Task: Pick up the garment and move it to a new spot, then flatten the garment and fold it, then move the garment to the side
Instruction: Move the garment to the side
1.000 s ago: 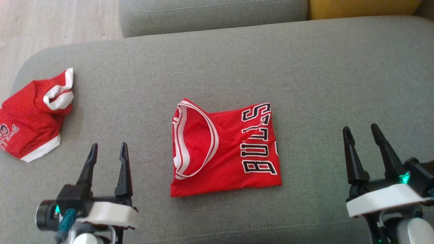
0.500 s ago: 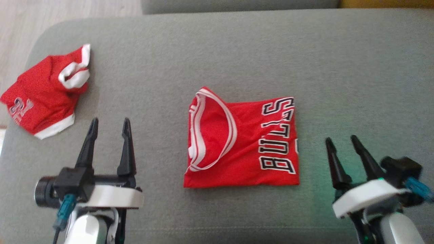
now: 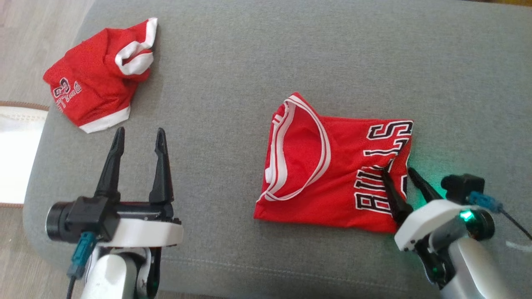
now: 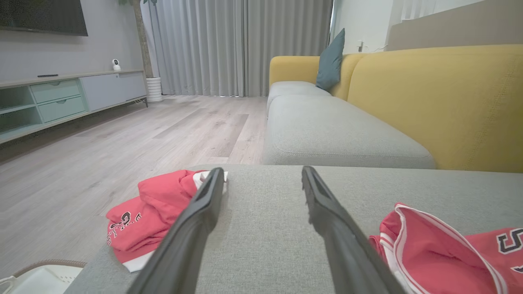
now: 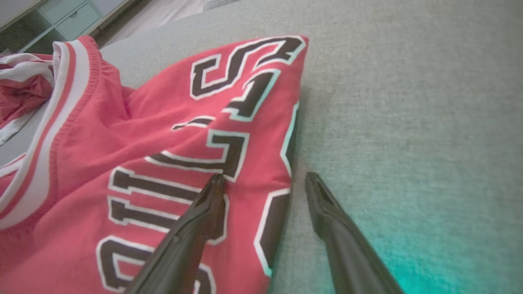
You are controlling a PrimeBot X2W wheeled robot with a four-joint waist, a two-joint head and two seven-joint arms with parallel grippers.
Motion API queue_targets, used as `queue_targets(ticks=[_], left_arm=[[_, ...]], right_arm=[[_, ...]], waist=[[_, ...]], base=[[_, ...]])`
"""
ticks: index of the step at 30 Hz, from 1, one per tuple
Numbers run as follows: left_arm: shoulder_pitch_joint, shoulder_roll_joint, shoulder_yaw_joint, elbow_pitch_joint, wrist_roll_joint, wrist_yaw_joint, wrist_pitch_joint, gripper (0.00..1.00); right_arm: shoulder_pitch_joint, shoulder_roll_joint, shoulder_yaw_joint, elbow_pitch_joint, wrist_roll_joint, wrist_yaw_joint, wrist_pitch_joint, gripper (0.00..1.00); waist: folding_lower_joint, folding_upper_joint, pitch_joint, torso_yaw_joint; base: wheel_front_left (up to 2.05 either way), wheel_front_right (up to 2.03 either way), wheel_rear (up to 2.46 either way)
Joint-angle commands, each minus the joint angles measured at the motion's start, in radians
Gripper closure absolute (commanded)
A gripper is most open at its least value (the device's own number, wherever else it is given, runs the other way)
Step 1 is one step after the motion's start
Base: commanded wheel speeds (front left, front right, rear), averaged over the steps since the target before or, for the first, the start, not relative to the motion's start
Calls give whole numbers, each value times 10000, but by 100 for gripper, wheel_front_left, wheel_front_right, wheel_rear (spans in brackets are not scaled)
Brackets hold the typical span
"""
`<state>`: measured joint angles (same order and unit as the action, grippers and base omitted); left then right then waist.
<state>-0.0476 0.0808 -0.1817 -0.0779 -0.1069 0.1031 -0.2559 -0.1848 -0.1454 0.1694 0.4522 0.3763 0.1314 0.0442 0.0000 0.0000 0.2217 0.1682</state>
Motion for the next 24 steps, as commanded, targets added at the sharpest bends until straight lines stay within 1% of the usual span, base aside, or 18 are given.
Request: queue_targets(ticks=[1, 3, 4, 8, 13, 18, 24], left_arm=[[-373, -14, 363, -391, 130, -77, -59, 0], [-362, -48, 409, -384, 157, -102, -59, 0], [-360, -61, 432, -379, 173, -117, -59, 0], [-361, -86, 528, -375, 285, -196, -59, 0], [-356, -92, 629, -381, 385, -265, -59, 0], [-369, -82, 759, -389, 454, -334, -59, 0], [-582, -73, 746, -432, 498, -521, -59, 0]], right_arm=[[-253, -110, 387, 30, 158, -7, 121, 2], [-340, -171, 527, 107, 312, -7, 147, 97], [-359, -212, 638, 133, 397, -7, 231, 100], [-407, -433, 1031, -55, 650, -7, 425, 100], [-442, -766, 1337, -631, 674, -7, 370, 100], [-661, -1399, 1719, -1531, 363, -7, 464, 100], [-1296, -2144, 1943, -2148, 247, -7, 799, 100]], waist=[[0, 0, 29, 27], [0, 0, 45, 10], [0, 0, 55, -8], [0, 0, 86, -190], [0, 0, 111, -577], [0, 0, 181, -1427], [0, 0, 382, -2783]], base=[[0, 0, 0], [0, 0, 0], [0, 0, 0], [0, 0, 0], [0, 0, 0], [0, 0, 0], [0, 0, 0]])
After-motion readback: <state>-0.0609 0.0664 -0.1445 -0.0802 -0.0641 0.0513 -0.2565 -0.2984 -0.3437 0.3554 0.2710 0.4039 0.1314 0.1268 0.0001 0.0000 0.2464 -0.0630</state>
